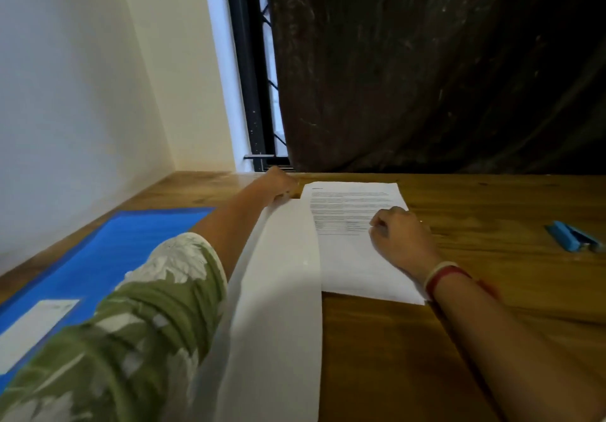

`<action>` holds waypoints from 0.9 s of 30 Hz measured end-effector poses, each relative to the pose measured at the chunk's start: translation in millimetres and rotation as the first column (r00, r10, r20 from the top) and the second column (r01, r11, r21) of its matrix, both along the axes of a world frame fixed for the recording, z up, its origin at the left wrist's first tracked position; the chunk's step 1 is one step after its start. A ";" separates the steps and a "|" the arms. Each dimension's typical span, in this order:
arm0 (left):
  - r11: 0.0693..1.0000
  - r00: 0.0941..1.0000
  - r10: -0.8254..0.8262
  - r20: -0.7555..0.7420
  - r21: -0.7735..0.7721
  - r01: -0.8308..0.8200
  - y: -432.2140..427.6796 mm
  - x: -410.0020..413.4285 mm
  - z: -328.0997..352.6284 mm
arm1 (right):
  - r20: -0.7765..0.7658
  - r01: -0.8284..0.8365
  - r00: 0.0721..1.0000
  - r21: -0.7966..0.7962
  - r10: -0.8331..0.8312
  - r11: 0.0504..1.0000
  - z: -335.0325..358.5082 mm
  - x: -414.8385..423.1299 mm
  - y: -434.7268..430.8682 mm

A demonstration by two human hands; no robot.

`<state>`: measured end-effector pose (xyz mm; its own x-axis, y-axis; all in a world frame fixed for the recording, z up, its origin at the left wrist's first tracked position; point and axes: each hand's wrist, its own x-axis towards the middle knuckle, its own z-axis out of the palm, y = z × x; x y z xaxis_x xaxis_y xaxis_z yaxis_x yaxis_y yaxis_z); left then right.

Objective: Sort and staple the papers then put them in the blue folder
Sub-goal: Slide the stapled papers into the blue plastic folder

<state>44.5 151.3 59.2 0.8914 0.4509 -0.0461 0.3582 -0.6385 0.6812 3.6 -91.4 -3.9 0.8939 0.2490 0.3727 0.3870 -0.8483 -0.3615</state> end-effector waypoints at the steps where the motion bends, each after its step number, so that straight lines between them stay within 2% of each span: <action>1: 1.000 1.000 0.022 -0.020 -0.015 -0.023 0.7 6.5 -5.7 | 0.012 0.006 1.000 -0.019 -0.005 1.000 0.0 1.3 1.0; 6: 0.961 0.993 0.043 0.114 -0.275 -0.010 -6.7 32.0 -17.9 | 0.078 0.044 0.996 -0.131 -0.034 0.990 -1.2 6.8 10.5; 9: 0.954 0.981 0.133 0.142 -0.287 -0.088 -12.7 41.4 -22.2 | 0.076 0.037 0.997 -0.158 -0.025 0.987 -1.4 8.0 12.6; 12: 0.976 0.963 0.035 0.268 -0.216 0.025 -18.4 49.1 -30.1 | 0.085 0.028 0.996 -0.182 -0.012 0.983 -2.0 8.4 13.0; 16: 0.910 0.912 0.028 0.409 -0.387 0.145 -24.8 50.2 -40.1 | 0.113 0.049 0.993 -0.209 -0.026 0.977 -3.0 5.3 13.9; 20: 0.833 0.936 0.019 0.351 -0.523 0.179 -19.5 43.8 -34.2 | 0.118 0.061 0.992 -0.249 -0.033 0.967 0.0 -0.5 14.7; 22: 0.783 0.922 -0.018 0.386 -0.568 0.253 -15.8 42.7 -34.6 | 0.104 0.064 0.994 -0.257 -0.039 0.964 2.6 -3.1 14.0; 27: 0.757 0.897 0.035 0.440 -0.598 0.263 -21.4 46.8 -32.6 | 0.074 0.066 0.996 -0.227 -0.050 0.972 8.2 -9.6 9.4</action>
<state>91.3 129.9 26.7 0.9350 0.3427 0.0915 -0.0876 -0.0267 0.9958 -6.0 -82.0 4.3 0.8841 0.2829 0.3720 0.3514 -0.9272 -0.1298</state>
